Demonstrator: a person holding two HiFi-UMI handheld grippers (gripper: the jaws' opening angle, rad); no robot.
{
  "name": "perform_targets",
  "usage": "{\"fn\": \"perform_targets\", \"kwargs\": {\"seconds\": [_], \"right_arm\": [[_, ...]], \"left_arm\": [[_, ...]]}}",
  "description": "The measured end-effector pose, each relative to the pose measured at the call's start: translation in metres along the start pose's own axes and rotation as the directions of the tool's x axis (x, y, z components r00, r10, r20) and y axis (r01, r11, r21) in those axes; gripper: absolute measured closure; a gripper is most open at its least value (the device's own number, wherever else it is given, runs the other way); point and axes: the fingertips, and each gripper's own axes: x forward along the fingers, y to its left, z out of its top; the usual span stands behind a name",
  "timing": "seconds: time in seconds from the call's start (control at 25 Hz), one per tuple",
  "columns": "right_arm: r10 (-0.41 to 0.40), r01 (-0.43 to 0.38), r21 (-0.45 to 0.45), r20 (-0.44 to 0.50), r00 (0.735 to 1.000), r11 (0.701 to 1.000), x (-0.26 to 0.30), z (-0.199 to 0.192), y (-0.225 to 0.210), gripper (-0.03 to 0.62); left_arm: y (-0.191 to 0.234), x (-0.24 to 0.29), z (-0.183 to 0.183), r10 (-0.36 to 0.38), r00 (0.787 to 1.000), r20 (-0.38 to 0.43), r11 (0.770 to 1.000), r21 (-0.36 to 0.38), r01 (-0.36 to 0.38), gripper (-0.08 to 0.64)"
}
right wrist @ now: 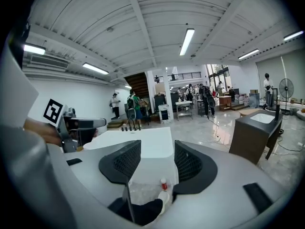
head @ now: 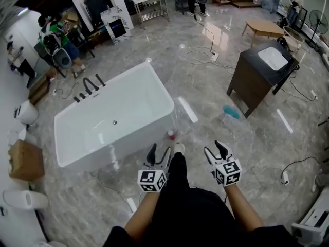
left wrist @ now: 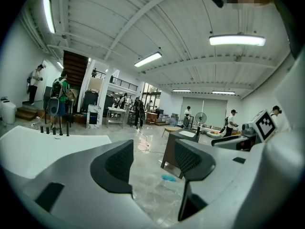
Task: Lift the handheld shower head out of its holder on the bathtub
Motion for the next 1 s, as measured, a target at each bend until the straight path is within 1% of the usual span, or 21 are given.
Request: {"fn": "perform_targets", "kwargs": {"seconds": [0.16,0.28,0.4,0.52,0.6,0.8,1.0], "right_arm": [[-0.025,0.025,0.011,-0.006,1.0,1.0,0.021,0.003,-0.018,0.402],[-0.041,0.041,0.012,-0.005,0.999,0.999,0.05,0.02,-0.044,0.403],[-0.059,0.059,0.012,-0.013,0.998,0.998,0.09,0.041,-0.073,0.402],[-0.059,0.06,0.036,-0.024,0.998,0.998,0.137,0.058,-0.097,0.403],[-0.055,0.056,0.037,-0.028,0.998,0.998,0.171,0.072,-0.113,0.402],[-0.033,0.033,0.003,-0.03,0.999,0.999,0.259,0.114,-0.139,0.402],[-0.005,0.004,-0.027,-0.052,0.999,1.0,0.327,0.147,-0.153,0.402]], "left_arm": [[0.009,0.038,0.004,-0.026,1.0,0.016,1.0,0.001,0.026,0.316],[0.017,0.085,0.004,-0.063,0.998,0.001,0.998,-0.011,0.063,0.308],[0.031,0.135,0.017,-0.093,0.996,-0.013,0.996,-0.016,0.093,0.301],[0.053,0.176,0.032,-0.093,0.995,-0.02,0.996,-0.007,0.093,0.301],[0.07,0.21,0.043,-0.092,0.996,-0.009,0.996,-0.014,0.092,0.301],[0.123,0.286,0.081,-0.081,0.996,0.025,0.997,-0.013,0.081,0.301],[0.169,0.344,0.105,-0.072,0.997,0.014,0.997,-0.013,0.072,0.301]]}}
